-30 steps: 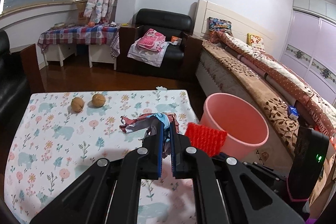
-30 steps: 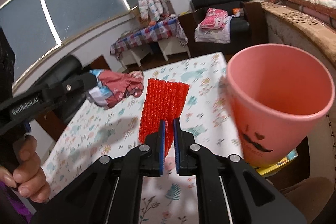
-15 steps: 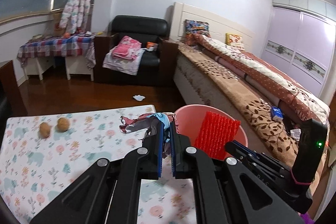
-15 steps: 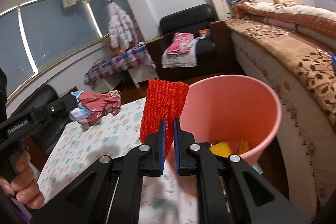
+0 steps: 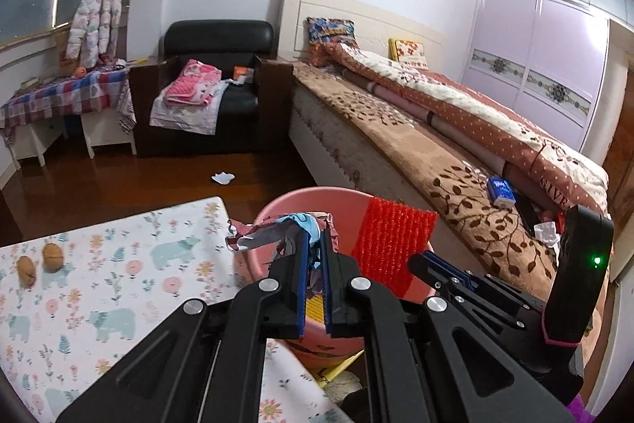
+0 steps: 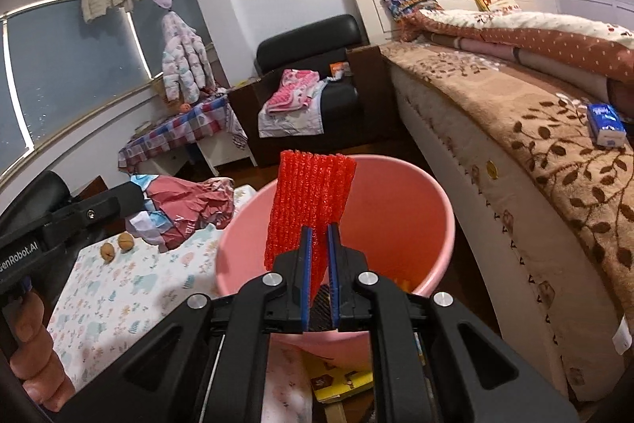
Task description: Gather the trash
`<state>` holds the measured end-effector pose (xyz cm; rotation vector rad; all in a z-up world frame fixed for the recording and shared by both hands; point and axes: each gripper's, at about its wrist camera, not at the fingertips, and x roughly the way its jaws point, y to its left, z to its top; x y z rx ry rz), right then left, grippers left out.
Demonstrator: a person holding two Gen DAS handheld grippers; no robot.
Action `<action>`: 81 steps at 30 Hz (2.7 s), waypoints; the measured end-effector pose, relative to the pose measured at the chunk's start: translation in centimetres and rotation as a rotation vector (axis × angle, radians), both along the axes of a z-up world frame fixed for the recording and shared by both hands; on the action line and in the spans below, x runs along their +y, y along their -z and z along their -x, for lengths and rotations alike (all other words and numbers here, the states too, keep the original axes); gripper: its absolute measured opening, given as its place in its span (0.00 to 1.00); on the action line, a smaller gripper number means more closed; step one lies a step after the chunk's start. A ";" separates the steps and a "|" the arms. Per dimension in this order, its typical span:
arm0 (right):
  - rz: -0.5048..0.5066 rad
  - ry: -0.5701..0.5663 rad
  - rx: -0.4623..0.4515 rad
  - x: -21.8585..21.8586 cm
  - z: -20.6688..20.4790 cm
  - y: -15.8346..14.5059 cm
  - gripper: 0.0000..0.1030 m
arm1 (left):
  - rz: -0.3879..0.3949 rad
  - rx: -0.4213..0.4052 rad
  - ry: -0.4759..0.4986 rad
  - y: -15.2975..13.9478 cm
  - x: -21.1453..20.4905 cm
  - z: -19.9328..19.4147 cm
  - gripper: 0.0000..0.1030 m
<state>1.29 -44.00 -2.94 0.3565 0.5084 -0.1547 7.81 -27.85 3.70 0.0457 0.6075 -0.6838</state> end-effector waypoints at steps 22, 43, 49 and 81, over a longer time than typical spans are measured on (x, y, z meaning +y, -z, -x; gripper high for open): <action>-0.004 0.037 0.101 -1.3 -1.4 2.7 0.08 | -0.083 0.118 0.048 5.6 -3.5 -1.8 0.05; -0.039 0.017 0.098 -0.6 -1.0 2.4 0.29 | -0.058 0.114 0.019 4.1 -1.4 -1.1 0.48; -0.027 0.017 0.086 0.0 -0.2 1.6 0.30 | -0.048 0.086 0.003 3.2 -0.3 -0.2 0.51; 0.102 -0.085 0.018 9.4 2.7 -2.5 0.59 | -0.011 0.054 -0.187 0.3 10.7 2.9 0.64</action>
